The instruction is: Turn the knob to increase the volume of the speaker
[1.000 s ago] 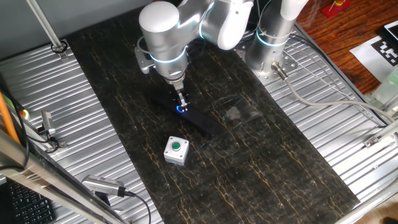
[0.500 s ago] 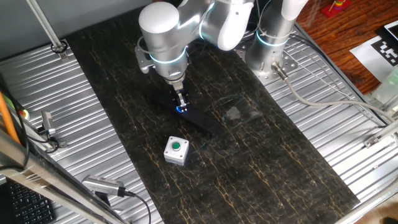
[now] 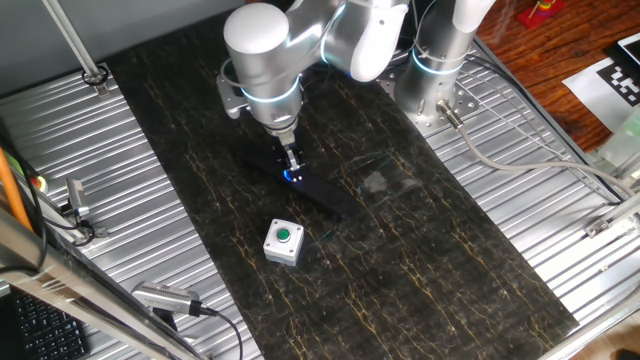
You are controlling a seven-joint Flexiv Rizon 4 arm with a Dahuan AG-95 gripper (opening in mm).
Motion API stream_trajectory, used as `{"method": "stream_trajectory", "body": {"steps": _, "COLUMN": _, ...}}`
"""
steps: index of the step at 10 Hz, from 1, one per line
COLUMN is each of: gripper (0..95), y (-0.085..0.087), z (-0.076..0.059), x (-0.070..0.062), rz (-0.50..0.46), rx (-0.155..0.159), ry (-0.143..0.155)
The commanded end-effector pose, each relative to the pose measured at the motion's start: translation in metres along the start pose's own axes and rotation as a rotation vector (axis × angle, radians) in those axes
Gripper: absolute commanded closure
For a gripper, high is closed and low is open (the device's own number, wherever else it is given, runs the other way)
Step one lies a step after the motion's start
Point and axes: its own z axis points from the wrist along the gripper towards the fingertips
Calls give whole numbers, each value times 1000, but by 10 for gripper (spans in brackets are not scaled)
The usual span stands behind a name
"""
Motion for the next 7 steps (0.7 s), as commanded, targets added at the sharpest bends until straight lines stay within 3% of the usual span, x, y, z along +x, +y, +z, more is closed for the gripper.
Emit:
{"method": "stream_trajectory", "body": {"steps": 1, "gripper": 570, "y": 1, "z": -13, "x": -1, "rz": -38, "rx": -2, "ry": -5}}
{"method": "stream_trajectory", "body": {"steps": 2, "gripper": 570, "y": 2, "z": -20, "x": -1, "rz": -51, "rx": -2, "ry": -4}}
{"method": "stream_trajectory", "body": {"steps": 3, "gripper": 950, "y": 6, "z": -30, "x": 0, "rz": -106, "rx": -4, "ry": -4}}
{"method": "stream_trajectory", "body": {"steps": 4, "gripper": 950, "y": 11, "z": -38, "x": 1, "rz": -157, "rx": 4, "ry": -4}}
{"method": "stream_trajectory", "body": {"steps": 6, "gripper": 950, "y": 31, "z": -56, "x": 6, "rz": -385, "rx": 94, "ry": 3}}
{"method": "stream_trajectory", "body": {"steps": 7, "gripper": 950, "y": 48, "z": -63, "x": 8, "rz": -448, "rx": 104, "ry": 11}}
